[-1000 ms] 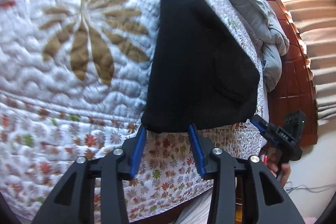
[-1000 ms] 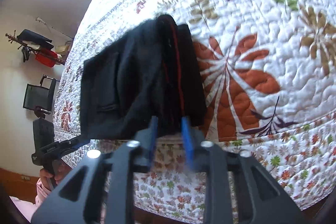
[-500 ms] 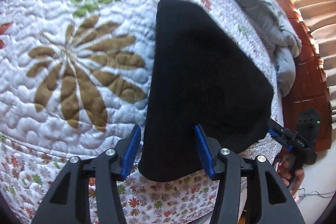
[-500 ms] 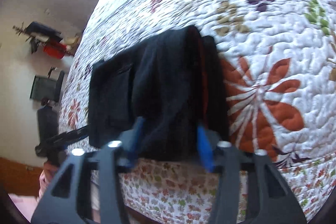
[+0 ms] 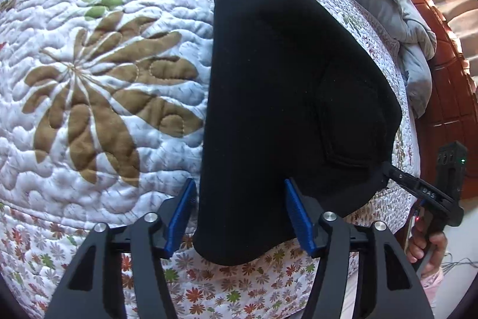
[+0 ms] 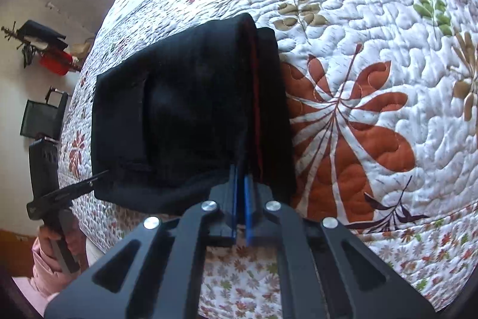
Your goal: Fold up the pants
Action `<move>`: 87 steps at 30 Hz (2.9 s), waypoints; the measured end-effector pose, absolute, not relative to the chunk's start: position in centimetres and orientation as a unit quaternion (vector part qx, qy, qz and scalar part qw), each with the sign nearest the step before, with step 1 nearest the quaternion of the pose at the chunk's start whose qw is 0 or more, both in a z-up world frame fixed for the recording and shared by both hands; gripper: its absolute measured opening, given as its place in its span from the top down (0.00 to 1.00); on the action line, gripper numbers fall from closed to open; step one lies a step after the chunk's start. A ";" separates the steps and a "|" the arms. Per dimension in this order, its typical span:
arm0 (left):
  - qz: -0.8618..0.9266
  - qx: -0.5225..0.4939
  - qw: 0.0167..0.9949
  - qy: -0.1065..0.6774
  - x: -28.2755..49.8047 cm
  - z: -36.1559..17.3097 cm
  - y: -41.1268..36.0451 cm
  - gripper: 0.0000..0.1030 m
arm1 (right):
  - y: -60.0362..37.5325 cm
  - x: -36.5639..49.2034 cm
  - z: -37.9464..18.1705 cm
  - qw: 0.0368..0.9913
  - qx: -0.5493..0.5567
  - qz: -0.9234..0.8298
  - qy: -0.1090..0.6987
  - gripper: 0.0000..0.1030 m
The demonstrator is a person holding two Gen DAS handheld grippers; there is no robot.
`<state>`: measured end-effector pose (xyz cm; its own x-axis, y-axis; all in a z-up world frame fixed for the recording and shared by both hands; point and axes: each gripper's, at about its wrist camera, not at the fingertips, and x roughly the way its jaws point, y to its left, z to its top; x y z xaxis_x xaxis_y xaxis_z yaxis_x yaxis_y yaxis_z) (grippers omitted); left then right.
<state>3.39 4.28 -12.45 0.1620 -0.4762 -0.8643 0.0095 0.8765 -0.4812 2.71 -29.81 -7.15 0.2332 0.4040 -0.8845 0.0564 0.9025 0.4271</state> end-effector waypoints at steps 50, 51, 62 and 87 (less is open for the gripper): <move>-0.218 -0.173 0.735 0.619 7.1 -11.3 3.4 0.49 | -30.1 5.0 -9.7 0.736 0.200 0.156 0.627 0.45; -0.220 -0.173 0.737 0.615 7.0 -11.1 3.4 0.52 | -30.1 4.8 -9.5 0.738 0.201 0.156 0.625 0.49; -0.229 -0.225 0.749 0.580 6.4 -9.0 5.1 0.71 | -31.8 3.4 -6.9 0.748 0.261 0.177 0.584 0.69; -0.210 -0.186 0.828 0.486 23.4 -4.1 5.6 0.72 | -30.0 23.4 -2.3 0.809 0.193 0.184 0.523 0.70</move>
